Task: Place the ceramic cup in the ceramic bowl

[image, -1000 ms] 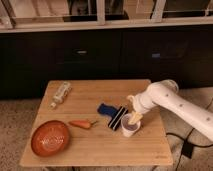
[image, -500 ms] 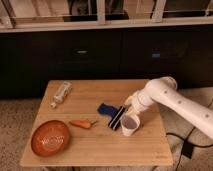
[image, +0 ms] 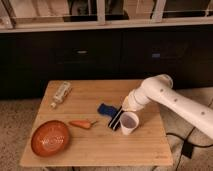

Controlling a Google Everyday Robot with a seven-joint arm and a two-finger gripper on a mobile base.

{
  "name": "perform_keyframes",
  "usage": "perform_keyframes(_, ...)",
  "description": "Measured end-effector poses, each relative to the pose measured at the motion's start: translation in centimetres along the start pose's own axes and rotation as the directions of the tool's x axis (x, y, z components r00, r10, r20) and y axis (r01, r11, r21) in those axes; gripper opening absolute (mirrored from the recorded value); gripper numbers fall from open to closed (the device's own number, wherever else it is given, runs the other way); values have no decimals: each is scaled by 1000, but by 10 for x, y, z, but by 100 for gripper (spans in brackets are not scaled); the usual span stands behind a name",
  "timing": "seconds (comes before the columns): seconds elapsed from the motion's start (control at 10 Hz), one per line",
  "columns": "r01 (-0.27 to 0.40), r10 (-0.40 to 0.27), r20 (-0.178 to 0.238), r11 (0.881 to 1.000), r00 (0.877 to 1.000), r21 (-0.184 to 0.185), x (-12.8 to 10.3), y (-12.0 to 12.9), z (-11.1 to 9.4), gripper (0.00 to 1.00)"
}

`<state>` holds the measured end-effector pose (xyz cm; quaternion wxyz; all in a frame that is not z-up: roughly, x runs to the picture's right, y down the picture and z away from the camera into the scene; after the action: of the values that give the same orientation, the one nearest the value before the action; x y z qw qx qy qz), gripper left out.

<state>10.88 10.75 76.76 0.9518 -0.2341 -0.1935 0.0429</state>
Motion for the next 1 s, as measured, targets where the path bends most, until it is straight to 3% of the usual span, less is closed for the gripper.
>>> perform_keyframes(0.2, 10, -10, 3, 1000, 1000, 1, -7, -3, -9, 26)
perform_keyframes(0.4, 59, -58, -9, 998, 998, 18, -10, 5, -24, 46)
perform_keyframes(0.7, 93, -93, -40, 996, 995, -10, -7, 11, -28, 75)
perform_keyframes(0.8, 89, -90, -51, 996, 995, -21, 4, 16, -21, 80)
perform_keyframes(1.0, 77, -79, -76, 996, 994, -35, 16, 21, -19, 80)
